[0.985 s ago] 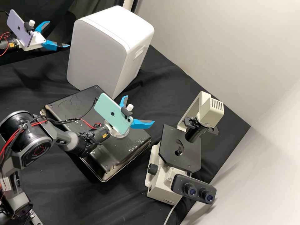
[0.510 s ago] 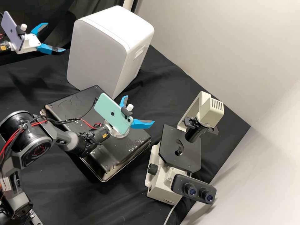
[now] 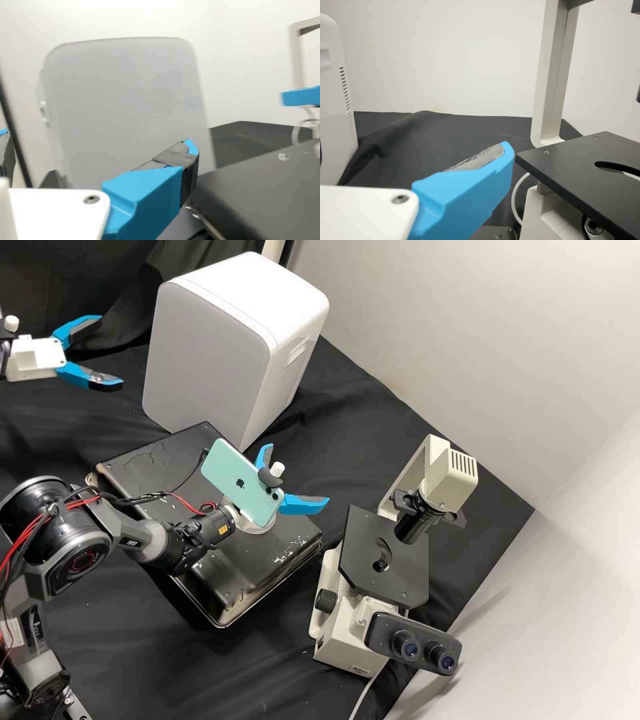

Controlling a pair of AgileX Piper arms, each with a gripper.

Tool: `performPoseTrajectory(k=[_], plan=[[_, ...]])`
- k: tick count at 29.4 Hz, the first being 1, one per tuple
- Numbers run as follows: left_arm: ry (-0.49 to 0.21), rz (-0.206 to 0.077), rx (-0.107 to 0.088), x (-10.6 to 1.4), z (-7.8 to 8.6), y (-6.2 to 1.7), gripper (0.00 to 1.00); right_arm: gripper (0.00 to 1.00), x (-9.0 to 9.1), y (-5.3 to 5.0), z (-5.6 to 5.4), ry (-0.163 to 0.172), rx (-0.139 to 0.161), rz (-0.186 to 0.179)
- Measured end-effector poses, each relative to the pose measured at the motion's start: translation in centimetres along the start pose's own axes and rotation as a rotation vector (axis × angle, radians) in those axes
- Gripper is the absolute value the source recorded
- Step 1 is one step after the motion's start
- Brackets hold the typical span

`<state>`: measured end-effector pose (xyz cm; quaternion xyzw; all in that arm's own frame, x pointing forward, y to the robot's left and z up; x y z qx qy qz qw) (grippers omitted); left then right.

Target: Place the petri dish on the microscope

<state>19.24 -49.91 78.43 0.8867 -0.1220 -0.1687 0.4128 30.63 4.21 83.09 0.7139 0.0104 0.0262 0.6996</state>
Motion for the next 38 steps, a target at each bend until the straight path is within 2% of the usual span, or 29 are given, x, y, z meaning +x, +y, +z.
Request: performPoseTrajectory(k=[6,10,14,16,20,24,32,38], plan=[[-0.058,-0.023,-0.015,-1.7,1.3,-0.66,1.0,1.0,0.0,0.0,0.0,0.0,0.0,0.0],[-0.108,-0.021,-0.034,-2.9,1.9,-0.71,1.0,1.0,0.0,0.0,0.0,0.0,0.0,0.0],[-0.139,-0.009,-0.037,-3.7,2.4,-0.59,1.0,1.0,0.0,0.0,0.0,0.0,0.0,0.0],[-0.166,-0.001,-0.05,-3.9,2.8,-0.45,1.0,1.0,0.0,0.0,0.0,0.0,0.0,0.0],[-0.203,0.013,-0.055,-4.0,3.4,-0.23,1.0,1.0,0.0,0.0,0.0,0.0,0.0,0.0],[-0.231,0.01,-0.06,-4.0,3.8,-0.26,1.0,1.0,0.0,0.0,0.0,0.0,0.0,0.0],[-0.253,0.003,-0.088,-4.0,4.4,-0.38,1.0,1.0,0.0,0.0,0.0,0.0,0.0,0.0],[-0.265,-0.016,-0.092,-3.9,4.6,-0.69,1.0,1.0,0.0,0.0,0.0,0.0,0.0,0.0]])
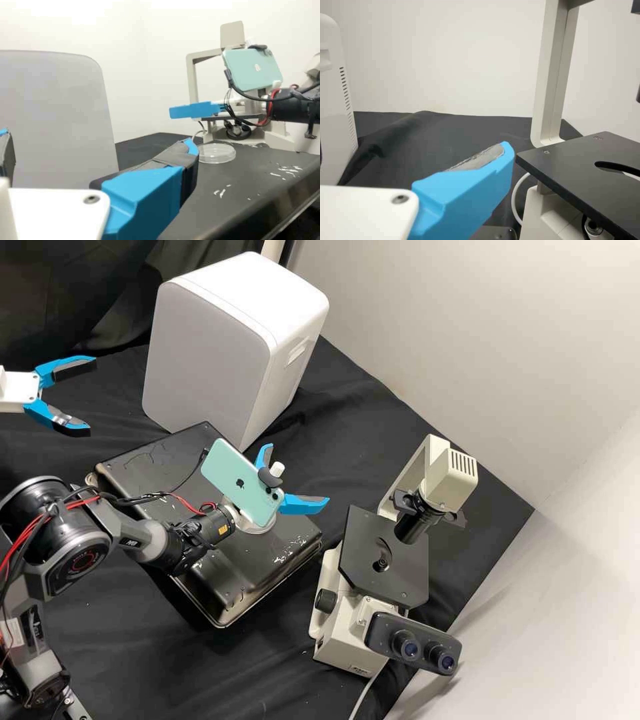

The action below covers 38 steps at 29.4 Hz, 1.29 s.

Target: Place the petri dish on the microscope

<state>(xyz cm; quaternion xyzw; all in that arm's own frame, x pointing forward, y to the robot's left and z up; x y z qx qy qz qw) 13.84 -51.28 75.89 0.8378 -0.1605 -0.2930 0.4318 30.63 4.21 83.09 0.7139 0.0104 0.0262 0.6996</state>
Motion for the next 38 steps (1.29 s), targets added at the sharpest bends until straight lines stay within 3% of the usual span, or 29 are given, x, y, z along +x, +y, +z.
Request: performPoseTrajectory(k=[9,16,18,22,26,31,38], plan=[[0.002,-0.012,-0.032,0.1,0.0,-0.2,1.0,1.0,0.0,0.0,0.0,0.0,0.0,0.0],[0.002,-0.012,-0.037,0.1,0.0,-0.2,1.0,1.0,0.0,0.0,0.0,0.0,0.0,0.0],[0.003,-0.014,-0.061,0.1,-0.1,-0.24,1.0,1.0,0.0,0.0,0.0,0.0,0.0,0.0],[0.005,-0.024,-0.08,0.2,-0.1,-0.41,1.0,1.0,0.0,0.0,0.0,0.0,0.0,0.0],[0.004,-0.024,-0.079,0.2,-0.1,-0.41,1.0,1.0,-0.3,-0.3,0.3,-0.007,0.0,-0.007],[0.004,-0.024,-0.079,0.2,-0.1,-0.41,1.0,1.0,-2.1,-1.1,0.9,-0.037,-0.003,-0.046],[0.003,-0.024,-0.079,0.2,-0.1,-0.41,1.0,1.0,-4.1,-1.5,1.0,0.002,-0.012,-0.039]])
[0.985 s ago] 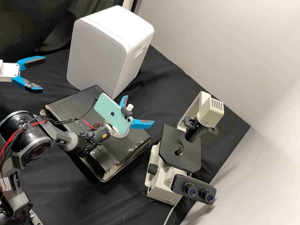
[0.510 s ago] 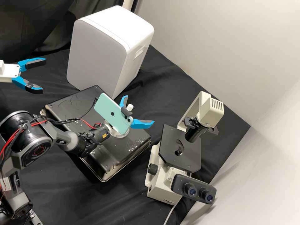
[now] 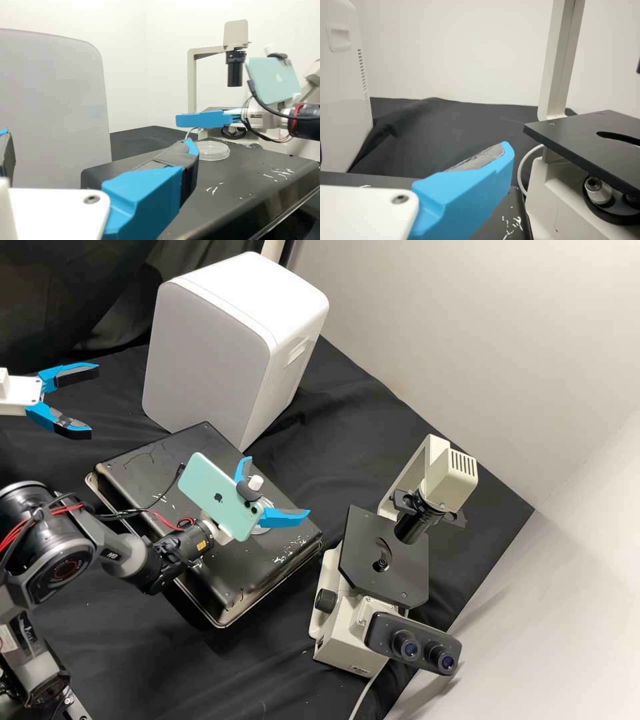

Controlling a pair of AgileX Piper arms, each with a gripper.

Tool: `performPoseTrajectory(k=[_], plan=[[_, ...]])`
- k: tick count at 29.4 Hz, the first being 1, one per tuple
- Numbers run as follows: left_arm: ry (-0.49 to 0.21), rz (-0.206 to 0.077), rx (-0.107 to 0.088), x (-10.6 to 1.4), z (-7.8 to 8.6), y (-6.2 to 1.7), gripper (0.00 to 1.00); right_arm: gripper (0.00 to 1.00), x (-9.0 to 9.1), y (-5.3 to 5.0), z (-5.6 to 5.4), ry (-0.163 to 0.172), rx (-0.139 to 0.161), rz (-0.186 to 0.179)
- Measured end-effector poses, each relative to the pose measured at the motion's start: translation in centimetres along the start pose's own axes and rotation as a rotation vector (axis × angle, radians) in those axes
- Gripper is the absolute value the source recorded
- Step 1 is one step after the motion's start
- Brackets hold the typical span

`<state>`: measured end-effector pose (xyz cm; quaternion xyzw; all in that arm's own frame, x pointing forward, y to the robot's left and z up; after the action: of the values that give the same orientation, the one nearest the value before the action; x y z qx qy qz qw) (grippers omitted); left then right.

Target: Place the petri dish on the microscope

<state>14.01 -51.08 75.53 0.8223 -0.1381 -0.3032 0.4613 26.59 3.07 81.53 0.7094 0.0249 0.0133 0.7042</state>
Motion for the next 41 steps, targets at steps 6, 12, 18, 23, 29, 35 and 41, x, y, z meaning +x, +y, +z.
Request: performPoseTrajectory(k=[6,12,18,23,29,35,41], plan=[[0.0,0.0,0.0,0.0,0.0,0.0,1.0,1.0,-0.9,-0.5,0.5,-0.011,-0.001,-0.015],[0.0,0.0,0.0,0.0,0.0,0.0,1.0,1.0,-1.6,-0.8,1.2,-0.037,-0.002,-0.027],[0.0,0.0,0.0,0.0,0.0,0.0,1.0,1.0,-1.6,-1.0,1.6,-0.041,0.0,-0.025],[0.0,0.0,0.0,0.0,0.0,0.0,1.0,1.0,-1.4,-1.6,2.2,-0.059,0.004,-0.041],[0.0,0.0,0.0,0.0,0.0,0.0,1.0,1.0,-0.4,-2.7,2.9,-0.098,0.014,-0.063],[0.0,0.0,0.0,0.0,0.0,0.0,1.0,1.0,0.3,-3.3,3.0,-0.088,0.005,-0.062],[0.0,0.0,0.0,0.0,0.0,0.0,1.0,1.0,0.6,-3.4,3.3,-0.096,0.013,-0.05]])
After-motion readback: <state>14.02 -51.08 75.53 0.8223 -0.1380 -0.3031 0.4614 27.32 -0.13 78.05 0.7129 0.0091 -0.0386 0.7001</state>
